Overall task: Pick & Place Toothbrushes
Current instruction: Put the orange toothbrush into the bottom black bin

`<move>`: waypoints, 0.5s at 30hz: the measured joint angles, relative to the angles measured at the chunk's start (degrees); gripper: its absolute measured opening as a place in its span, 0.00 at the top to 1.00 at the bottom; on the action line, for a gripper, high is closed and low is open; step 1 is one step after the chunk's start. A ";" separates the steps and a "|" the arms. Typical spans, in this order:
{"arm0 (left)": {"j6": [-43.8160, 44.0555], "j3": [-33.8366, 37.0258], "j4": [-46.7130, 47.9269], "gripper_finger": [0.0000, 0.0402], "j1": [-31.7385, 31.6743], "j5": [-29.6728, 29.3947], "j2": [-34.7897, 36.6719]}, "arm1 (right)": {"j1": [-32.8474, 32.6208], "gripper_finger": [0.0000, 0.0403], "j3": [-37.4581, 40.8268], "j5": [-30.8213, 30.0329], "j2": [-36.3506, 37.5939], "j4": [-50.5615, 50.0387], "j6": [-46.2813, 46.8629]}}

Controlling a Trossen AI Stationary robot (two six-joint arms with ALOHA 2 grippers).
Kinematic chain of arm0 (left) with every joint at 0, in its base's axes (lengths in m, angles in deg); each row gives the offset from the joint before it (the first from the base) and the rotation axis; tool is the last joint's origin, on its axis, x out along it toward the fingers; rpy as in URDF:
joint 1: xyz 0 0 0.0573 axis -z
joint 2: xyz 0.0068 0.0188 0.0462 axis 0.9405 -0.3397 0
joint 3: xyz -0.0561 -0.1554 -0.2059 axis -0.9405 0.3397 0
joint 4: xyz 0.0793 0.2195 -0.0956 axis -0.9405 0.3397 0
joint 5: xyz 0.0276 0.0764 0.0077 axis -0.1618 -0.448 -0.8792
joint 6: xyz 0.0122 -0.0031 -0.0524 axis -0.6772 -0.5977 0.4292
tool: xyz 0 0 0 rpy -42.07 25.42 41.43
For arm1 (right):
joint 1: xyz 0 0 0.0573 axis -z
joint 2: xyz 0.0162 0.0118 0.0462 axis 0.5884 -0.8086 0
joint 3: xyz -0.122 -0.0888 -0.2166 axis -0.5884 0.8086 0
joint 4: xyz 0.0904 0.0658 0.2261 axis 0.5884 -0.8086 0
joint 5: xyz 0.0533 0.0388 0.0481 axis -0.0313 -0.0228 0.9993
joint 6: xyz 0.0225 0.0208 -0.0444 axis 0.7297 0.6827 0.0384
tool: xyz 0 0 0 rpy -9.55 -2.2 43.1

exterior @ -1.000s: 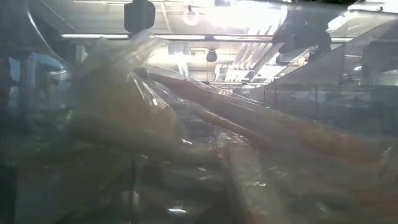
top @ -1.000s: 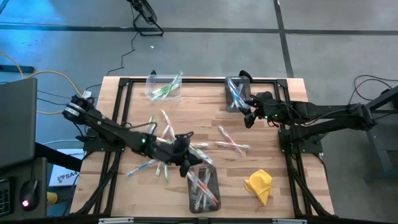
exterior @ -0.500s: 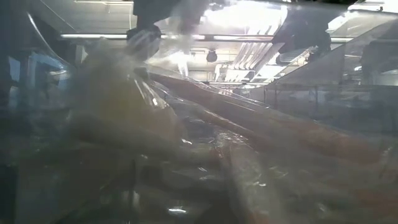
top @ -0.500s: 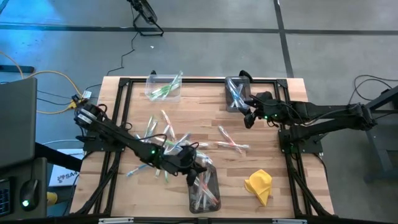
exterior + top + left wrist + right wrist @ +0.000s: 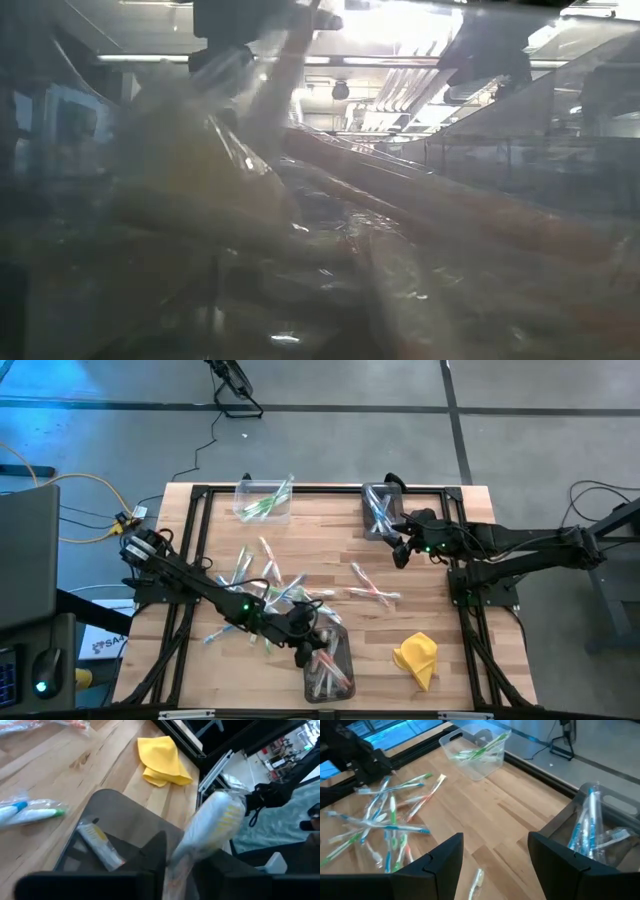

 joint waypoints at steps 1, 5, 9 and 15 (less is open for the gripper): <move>-0.02 -0.02 0.01 0.77 0.00 0.00 0.02 | -0.02 0.47 0.00 0.56 0.00 0.00 -0.02; -3.55 -0.02 -0.68 0.66 0.00 0.00 0.02 | -0.04 0.47 0.00 1.08 0.00 -0.18 -0.02; -4.07 -0.02 -0.39 0.58 0.00 0.02 0.02 | 0.00 0.47 0.00 3.87 0.00 -0.86 -0.20; -4.10 -0.02 -1.17 0.54 -0.02 0.01 0.02 | -0.04 0.47 0.00 7.08 0.00 -3.68 -0.22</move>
